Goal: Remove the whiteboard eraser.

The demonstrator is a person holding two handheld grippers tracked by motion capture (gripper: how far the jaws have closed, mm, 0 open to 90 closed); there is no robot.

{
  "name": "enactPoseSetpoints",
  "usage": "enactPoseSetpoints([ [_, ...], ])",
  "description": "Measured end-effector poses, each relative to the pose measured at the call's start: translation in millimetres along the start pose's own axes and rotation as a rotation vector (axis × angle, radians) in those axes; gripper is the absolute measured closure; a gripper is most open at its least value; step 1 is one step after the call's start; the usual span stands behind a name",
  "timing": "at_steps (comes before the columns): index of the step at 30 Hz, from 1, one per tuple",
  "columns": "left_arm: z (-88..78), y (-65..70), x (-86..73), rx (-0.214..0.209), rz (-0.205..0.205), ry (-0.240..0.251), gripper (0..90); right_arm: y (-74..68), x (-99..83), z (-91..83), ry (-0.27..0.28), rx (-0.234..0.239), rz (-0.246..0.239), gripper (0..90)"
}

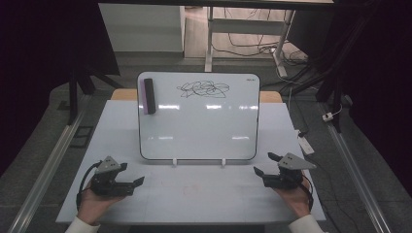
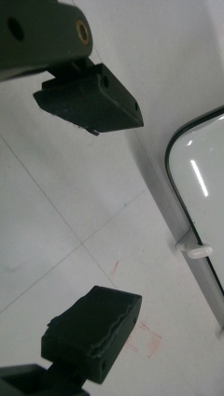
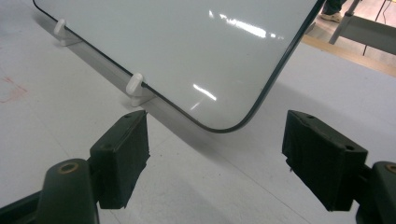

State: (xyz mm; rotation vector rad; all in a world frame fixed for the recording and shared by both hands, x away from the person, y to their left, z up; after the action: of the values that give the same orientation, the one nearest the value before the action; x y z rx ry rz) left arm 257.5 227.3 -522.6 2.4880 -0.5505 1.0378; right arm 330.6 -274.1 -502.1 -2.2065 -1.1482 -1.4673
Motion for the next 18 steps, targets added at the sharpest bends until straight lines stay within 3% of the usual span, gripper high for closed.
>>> enactPoseSetpoints([
  [9,-0.5,0.4,-0.3,0.014,-0.016,-0.008,16.0,-1.8,-1.6,1.1,-0.008,-0.022,-0.01,23.4],
  [18,-7.1,3.9,7.9,-0.003,-0.044,-0.006,17.0,-5.4,3.9,-0.5,0.006,-0.03,-0.019,24.2],
])
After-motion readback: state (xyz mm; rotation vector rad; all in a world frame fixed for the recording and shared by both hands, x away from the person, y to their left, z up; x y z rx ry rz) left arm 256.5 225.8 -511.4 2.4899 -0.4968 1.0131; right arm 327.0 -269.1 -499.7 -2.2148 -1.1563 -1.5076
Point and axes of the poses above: each handheld gripper's, and its own axes: z roughly forward along the jaws, x roughly out of its top, y roughly to its right, the point moved 3 cm from there along z, roughly forward along the jaws, and after that the axes turned 5 degrees about -z, right-handed, at the moved point
